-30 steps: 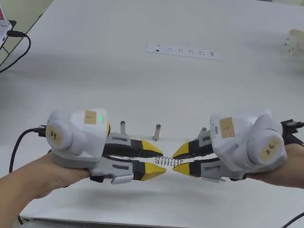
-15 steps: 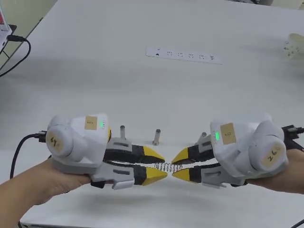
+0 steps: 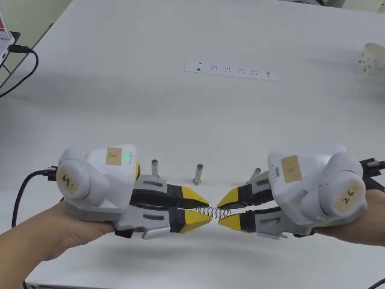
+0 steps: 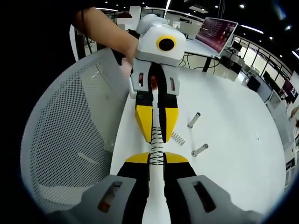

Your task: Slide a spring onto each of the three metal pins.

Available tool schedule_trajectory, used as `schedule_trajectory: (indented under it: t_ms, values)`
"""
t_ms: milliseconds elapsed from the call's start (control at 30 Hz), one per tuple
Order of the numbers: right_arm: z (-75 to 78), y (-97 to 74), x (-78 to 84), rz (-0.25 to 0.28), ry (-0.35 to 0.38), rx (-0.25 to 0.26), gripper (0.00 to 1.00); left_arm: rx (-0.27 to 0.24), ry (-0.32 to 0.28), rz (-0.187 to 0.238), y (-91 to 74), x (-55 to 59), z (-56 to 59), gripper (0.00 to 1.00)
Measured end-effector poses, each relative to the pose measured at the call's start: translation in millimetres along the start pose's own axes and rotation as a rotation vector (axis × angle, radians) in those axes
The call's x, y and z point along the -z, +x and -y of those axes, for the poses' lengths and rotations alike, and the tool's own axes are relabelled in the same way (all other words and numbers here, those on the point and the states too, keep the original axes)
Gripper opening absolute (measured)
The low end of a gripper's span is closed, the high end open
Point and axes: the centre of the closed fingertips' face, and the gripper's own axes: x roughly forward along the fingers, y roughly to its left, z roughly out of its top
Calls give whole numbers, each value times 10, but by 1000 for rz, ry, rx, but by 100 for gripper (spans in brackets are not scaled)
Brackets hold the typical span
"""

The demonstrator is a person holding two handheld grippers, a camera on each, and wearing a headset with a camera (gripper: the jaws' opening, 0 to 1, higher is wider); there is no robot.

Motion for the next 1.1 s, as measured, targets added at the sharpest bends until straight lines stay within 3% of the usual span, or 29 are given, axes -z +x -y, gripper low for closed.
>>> schedule_trajectory:
  t_ms: [567,1100]
  values:
    - [-29,3,-16,15,49,-5,9,15,-16,-7,-9,-1,38,2]
    - [-22,-13,-9,18,45,-3,9,19,-27,-7,9,-37,73,2]
